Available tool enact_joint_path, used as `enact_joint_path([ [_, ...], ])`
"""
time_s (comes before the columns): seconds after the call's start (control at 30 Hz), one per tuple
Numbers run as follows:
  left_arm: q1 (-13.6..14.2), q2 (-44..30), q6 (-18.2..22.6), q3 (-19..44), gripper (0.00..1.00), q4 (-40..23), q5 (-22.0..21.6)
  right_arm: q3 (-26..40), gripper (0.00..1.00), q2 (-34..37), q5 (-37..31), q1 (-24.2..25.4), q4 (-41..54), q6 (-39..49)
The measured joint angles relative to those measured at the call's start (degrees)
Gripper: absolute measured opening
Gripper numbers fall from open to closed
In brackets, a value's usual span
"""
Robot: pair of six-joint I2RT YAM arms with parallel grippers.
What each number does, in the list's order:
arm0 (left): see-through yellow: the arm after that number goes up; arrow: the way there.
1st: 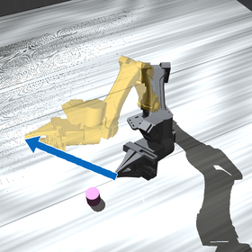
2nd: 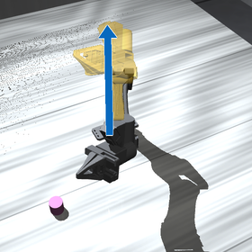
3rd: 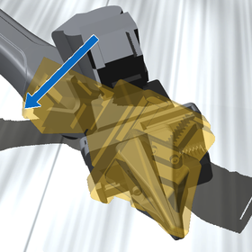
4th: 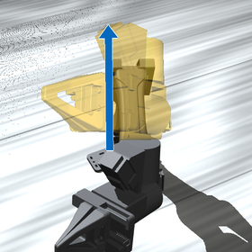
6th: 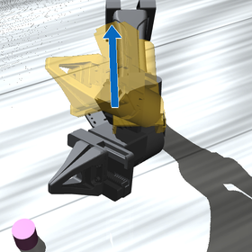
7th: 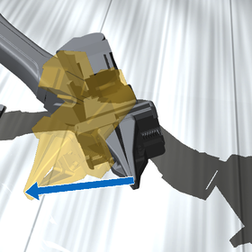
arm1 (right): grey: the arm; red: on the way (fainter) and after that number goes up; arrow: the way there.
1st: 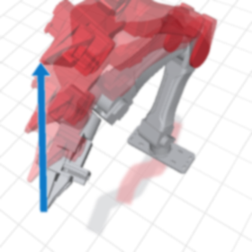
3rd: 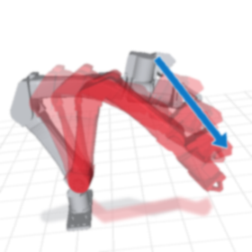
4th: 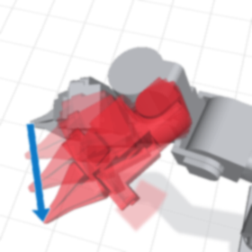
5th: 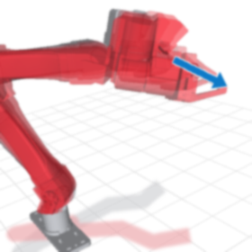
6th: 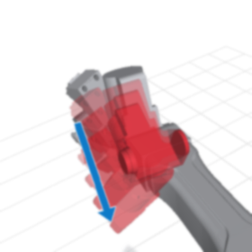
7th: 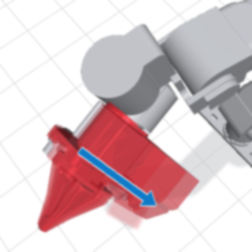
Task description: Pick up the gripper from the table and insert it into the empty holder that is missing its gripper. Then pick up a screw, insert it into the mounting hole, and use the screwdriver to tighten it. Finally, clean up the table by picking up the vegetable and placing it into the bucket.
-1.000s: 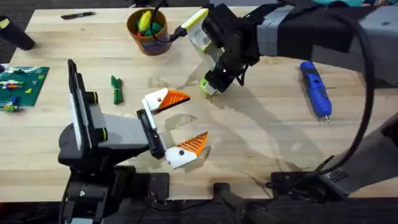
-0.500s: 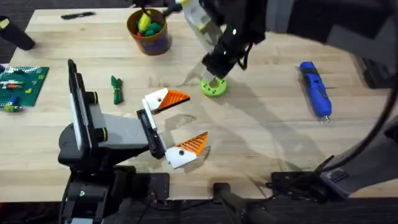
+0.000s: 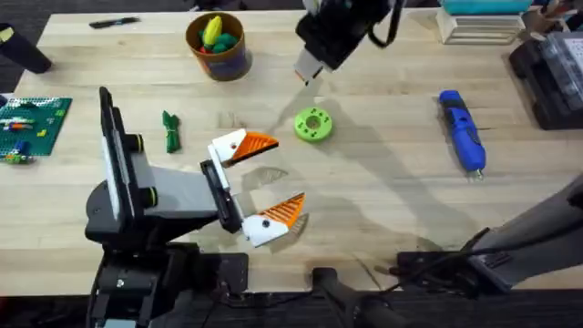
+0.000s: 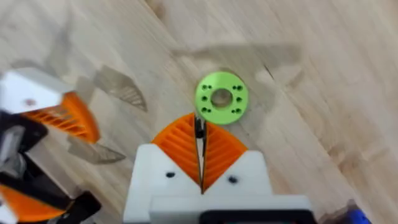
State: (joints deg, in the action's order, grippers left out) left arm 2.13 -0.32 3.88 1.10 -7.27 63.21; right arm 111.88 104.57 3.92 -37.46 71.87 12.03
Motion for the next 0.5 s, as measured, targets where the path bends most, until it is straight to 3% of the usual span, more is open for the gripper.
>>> enact_joint_path([
  [0.23, 0.00, 0.00, 0.00, 0.00, 0.985, 0.00, -0.01, 7.56, 0.006, 0.00, 0.02, -6.51, 5.09, -0.68],
  [0.3, 0.00, 0.00, 0.00, 0.00, 0.986, 0.00, -0.01, 9.02, 0.006, 0.00, 0.15, -11.58, 5.45, -1.66],
  [0.5, 0.00, 0.00, 0.00, 0.00, 0.986, 0.00, -0.01, 9.17, 0.006, 0.00, 0.24, -17.84, 5.58, -3.03],
])
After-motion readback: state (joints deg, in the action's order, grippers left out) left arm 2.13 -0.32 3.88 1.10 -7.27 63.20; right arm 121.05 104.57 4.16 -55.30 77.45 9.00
